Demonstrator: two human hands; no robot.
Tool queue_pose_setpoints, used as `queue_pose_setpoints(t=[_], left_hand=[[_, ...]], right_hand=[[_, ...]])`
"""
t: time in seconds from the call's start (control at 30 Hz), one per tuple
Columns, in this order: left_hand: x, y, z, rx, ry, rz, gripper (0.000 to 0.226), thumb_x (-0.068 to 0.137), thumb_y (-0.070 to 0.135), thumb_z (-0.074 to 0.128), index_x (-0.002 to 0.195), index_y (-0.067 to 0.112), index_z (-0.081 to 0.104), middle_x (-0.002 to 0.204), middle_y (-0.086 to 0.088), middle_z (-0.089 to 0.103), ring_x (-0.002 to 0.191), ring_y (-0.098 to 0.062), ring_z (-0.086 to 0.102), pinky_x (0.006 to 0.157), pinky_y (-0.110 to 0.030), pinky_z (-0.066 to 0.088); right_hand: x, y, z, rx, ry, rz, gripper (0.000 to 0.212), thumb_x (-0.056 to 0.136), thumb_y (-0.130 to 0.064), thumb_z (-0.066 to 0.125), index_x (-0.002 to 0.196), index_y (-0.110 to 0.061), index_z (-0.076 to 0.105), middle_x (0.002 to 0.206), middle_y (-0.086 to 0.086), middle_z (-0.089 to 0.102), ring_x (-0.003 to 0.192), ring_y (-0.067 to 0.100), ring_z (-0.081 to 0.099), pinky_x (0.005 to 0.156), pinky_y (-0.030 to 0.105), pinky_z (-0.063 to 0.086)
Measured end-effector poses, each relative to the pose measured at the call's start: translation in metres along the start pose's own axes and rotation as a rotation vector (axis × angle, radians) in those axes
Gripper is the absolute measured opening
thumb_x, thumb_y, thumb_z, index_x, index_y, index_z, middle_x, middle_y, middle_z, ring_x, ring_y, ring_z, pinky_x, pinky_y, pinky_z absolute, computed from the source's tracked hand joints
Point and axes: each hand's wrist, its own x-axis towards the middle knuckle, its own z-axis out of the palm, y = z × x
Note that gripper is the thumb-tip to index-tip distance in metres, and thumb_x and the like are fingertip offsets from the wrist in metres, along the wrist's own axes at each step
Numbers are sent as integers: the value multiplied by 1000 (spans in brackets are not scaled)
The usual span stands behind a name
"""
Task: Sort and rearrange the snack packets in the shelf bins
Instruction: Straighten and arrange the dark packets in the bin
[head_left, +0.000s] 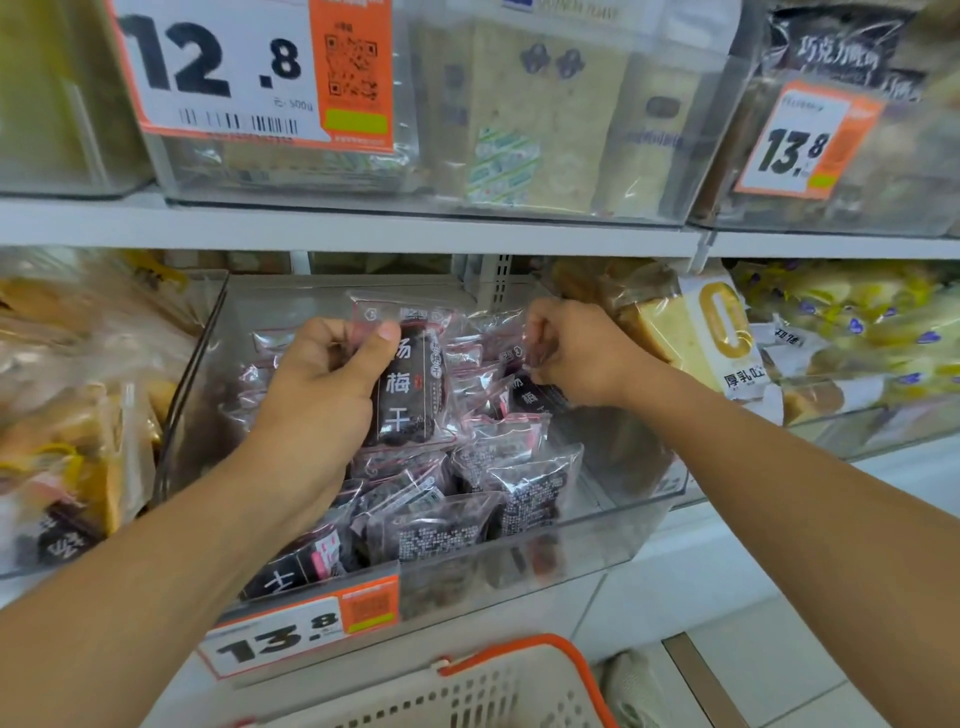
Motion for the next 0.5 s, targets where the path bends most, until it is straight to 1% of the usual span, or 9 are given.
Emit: queue_pose_setpoints(t=[0.07,0.1,0.13,0.17,0.23,0.3,0.37,0.43,0.5], left_hand=[[-1,0,0,0,-3,3,25,89,39,69,65,38,61,101,-11,65,112,-47,60,96,-69,45],[-2,0,1,1,-6,9,24,88,41,69,65,39,61,100,-11,64,112,-47,60,95,-69,45],[-2,1,1,4,-10,17,24,87,43,70,65,39,61,99,-11,64,112,-48,59,95,-70,44],[-2,0,0,6,-13,23,23,86,44,70,66,39,61,99,-11,63,113,-49,58,95,-71,44],[-2,0,0,5,-13,22,24,88,42,70,67,37,60,99,-11,63,110,-49,60,96,-72,43],[-1,0,-3,8,-17,14,24,89,41,70,66,37,60,99,-12,62,102,-43,61,96,-73,42],[-3,1,-4,9,-17,8,25,88,40,70,65,37,60,99,-13,62,98,-40,62,95,-74,42],[-4,2,-3,-17,-18,-4,25,90,37,69,68,35,58,96,-11,63,94,-38,63,93,-72,45],[-3,2,-3,-37,-22,-12,23,92,32,67,72,30,55,91,-8,65,89,-32,63,89,-67,50]], right_hand=[[2,0,6,-73,-55,-4,52,82,10,65,125,-15,52,88,6,63,81,24,63,66,34,53],[2,0,10,-123,-76,-9,62,81,11,65,133,-18,48,89,4,61,80,22,62,62,31,49],[3,0,13,-181,-82,-15,67,80,10,66,137,-20,47,92,4,61,83,23,61,64,30,47],[3,-1,15,-249,-77,-20,68,78,8,67,137,-20,49,97,5,60,85,24,60,66,31,48],[3,-5,15,-413,-25,-39,57,79,2,68,129,-20,55,100,4,59,85,25,59,69,34,51],[2,-9,11,-547,9,-67,37,82,-4,69,114,-19,58,103,5,59,84,25,57,67,34,47],[-2,-10,9,-574,20,-69,28,83,-4,68,103,-20,57,103,6,62,81,26,57,67,35,47],[-5,-9,8,-546,79,-46,26,84,-1,67,105,-16,60,104,8,66,84,29,64,69,36,51],[-6,-8,8,-523,154,-32,31,85,0,67,113,-13,61,111,10,66,90,33,69,73,39,55]])
